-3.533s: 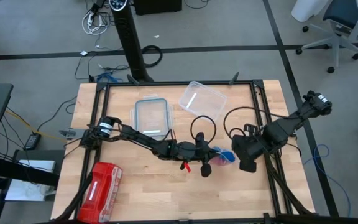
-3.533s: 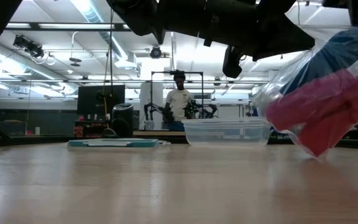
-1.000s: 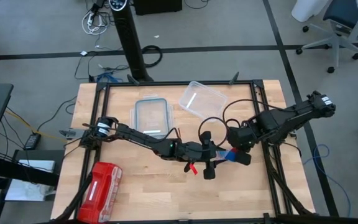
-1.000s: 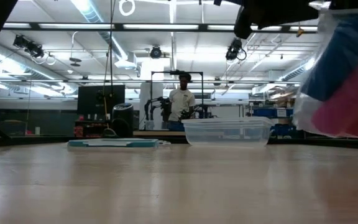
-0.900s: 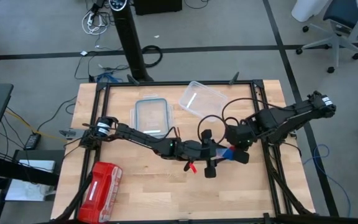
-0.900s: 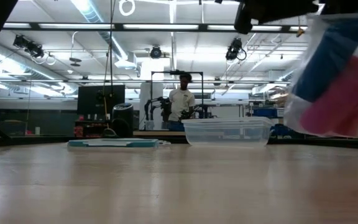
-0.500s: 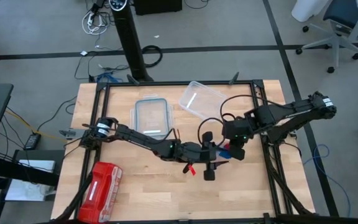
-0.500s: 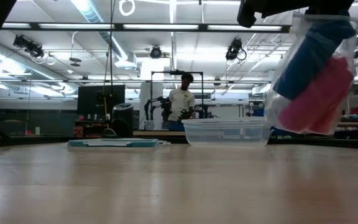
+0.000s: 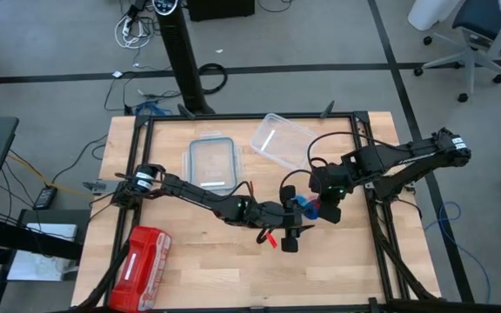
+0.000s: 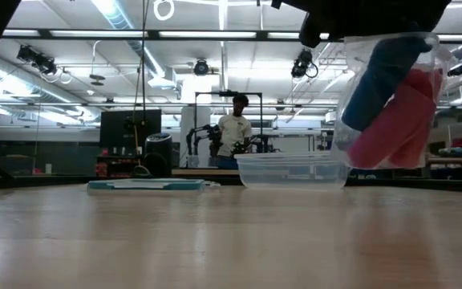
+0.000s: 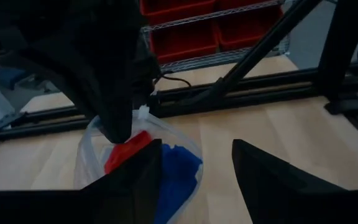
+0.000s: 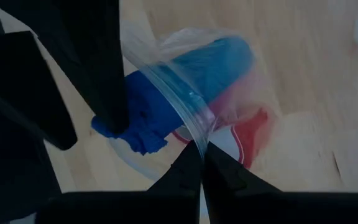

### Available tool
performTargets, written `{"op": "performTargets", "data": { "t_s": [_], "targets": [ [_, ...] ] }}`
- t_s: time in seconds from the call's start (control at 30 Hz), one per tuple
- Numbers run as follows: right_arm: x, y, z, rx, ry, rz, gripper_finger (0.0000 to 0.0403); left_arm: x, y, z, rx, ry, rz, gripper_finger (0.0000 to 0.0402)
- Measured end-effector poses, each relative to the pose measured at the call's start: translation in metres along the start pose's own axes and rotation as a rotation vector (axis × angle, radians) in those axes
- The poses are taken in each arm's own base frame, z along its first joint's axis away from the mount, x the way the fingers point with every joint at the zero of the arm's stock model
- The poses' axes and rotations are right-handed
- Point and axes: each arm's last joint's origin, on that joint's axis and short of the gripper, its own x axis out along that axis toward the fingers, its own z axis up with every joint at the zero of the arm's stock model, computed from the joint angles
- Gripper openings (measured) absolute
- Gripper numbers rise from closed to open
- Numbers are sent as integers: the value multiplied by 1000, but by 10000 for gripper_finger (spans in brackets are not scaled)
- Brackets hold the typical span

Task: Roll bandage
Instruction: Put the blue bandage into the transparent zip bag

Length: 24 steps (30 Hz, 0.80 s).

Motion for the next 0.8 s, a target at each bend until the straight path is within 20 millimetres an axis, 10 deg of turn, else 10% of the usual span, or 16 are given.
{"op": "performTargets", "data": {
  "t_s": [0.8],
  "targets": [
    [0,3,1,-34,19,85,6,-7,-16,-5,711,104,97,198]
  ]
}}
